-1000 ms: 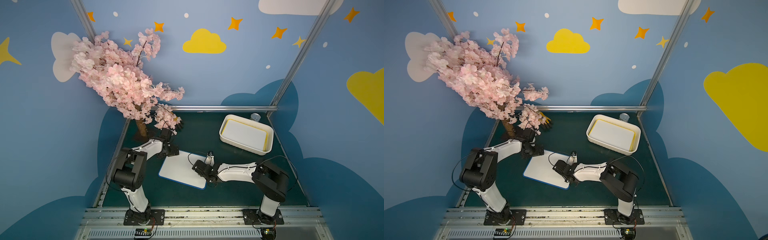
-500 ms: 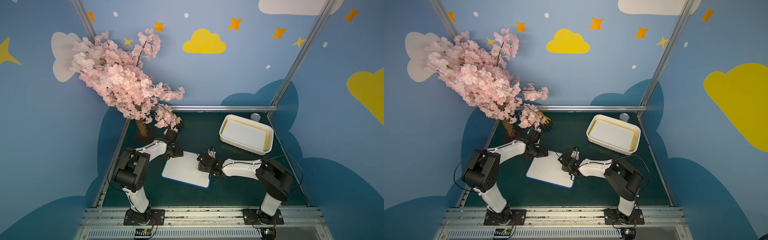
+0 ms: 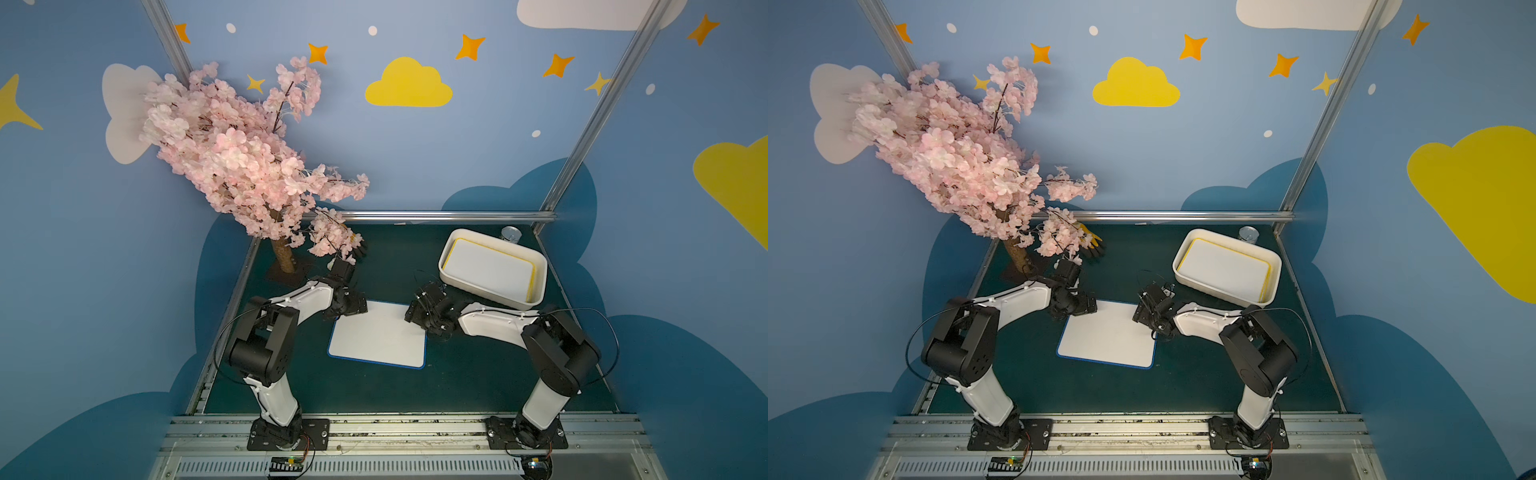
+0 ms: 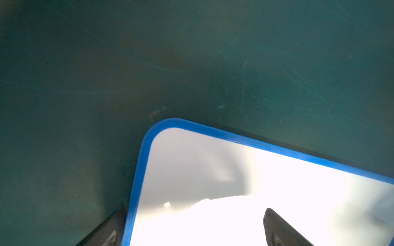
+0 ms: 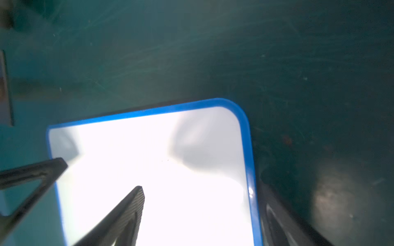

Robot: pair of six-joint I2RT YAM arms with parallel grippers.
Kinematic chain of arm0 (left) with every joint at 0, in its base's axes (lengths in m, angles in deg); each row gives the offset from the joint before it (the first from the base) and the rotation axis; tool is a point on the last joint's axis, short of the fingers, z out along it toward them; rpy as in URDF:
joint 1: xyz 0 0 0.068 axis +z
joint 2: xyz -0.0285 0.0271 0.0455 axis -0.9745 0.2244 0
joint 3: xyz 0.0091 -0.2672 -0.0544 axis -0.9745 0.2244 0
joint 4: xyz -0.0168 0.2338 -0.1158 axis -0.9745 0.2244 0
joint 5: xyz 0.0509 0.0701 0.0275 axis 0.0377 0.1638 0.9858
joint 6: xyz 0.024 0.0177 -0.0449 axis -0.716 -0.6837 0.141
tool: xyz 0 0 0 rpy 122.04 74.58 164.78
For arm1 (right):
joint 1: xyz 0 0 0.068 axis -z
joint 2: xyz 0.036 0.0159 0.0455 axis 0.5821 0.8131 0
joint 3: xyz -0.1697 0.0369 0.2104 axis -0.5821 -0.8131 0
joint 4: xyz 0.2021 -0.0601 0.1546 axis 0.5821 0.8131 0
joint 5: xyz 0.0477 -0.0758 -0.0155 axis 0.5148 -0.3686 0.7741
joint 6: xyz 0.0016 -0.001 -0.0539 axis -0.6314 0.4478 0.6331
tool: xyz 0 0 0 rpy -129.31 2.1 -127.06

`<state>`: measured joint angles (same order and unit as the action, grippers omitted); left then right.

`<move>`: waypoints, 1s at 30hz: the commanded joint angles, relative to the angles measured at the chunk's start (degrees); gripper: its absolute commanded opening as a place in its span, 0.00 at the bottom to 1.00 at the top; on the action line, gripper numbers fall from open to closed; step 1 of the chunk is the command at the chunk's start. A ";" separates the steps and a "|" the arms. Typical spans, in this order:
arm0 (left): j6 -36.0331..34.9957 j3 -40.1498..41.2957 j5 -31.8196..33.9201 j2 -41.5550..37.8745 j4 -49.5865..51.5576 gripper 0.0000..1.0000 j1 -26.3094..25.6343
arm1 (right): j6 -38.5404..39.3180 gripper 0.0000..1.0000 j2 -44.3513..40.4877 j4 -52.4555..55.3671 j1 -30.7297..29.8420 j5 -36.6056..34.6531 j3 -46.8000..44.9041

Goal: Put the whiteboard into the storage box
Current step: Pick up the whiteboard at the center of the board.

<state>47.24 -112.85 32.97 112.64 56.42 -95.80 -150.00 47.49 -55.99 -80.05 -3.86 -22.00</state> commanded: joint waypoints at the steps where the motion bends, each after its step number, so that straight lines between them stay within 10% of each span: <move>1: 2.81 0.74 -16.13 -0.38 0.92 1.00 -3.06 | -6.97 0.83 5.54 -11.91 0.38 15.53 -3.15; 17: 3.14 -0.51 -16.14 -1.25 3.20 1.00 -1.41 | -28.58 0.81 6.18 -26.24 6.10 28.94 -13.42; 30: 4.15 -0.85 -17.74 -0.49 3.64 1.00 1.50 | -24.21 0.80 7.11 -37.81 7.58 29.49 -16.04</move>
<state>49.01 -112.98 27.90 111.89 59.68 -92.95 -174.24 50.00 -95.05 -69.93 22.19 -36.38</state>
